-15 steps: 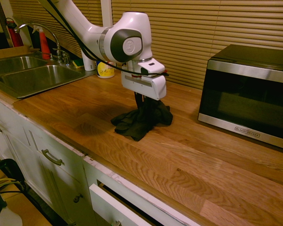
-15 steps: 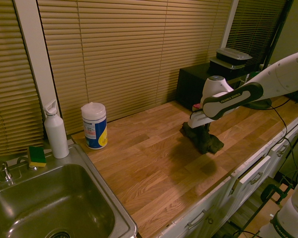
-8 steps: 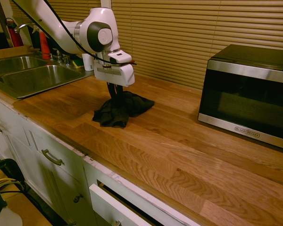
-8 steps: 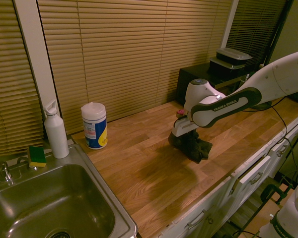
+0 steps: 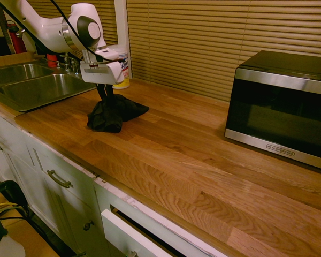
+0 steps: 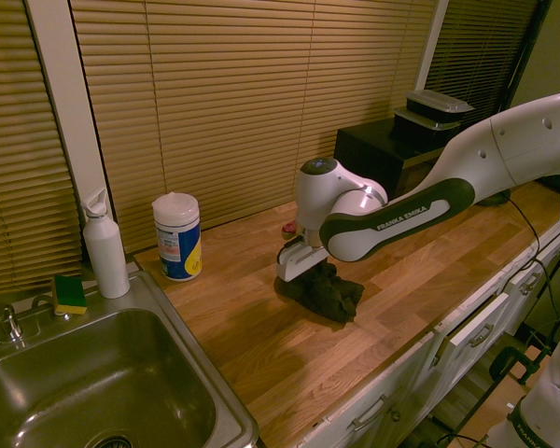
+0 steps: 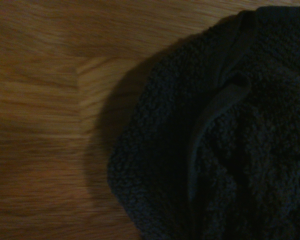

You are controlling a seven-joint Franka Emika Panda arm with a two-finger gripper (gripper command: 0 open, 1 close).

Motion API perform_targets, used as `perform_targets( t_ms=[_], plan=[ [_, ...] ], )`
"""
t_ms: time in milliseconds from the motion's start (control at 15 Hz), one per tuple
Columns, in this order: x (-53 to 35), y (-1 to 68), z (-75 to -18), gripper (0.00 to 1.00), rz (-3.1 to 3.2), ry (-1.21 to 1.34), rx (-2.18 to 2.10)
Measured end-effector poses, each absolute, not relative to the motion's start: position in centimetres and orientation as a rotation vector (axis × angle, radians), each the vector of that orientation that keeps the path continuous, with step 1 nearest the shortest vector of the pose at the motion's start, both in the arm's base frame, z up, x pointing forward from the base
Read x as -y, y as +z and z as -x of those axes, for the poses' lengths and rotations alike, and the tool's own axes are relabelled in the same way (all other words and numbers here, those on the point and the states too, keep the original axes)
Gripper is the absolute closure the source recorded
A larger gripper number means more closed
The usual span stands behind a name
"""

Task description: Clear the spill

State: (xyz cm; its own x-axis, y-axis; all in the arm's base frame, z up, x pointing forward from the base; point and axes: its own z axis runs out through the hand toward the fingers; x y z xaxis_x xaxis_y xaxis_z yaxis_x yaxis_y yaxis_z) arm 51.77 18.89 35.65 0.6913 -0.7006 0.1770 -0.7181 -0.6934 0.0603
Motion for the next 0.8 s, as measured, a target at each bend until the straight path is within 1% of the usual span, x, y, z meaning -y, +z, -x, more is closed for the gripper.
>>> perform_targets(
  t_ms=[400, 800],
  plan=[
    [-26.3, 36.4, -52.1, 1.00, -2.812, 0.234, 1.087],
    [-30.8, 37.1, -51.9, 1.00, -2.825, 0.257, 1.020]
  ],
)
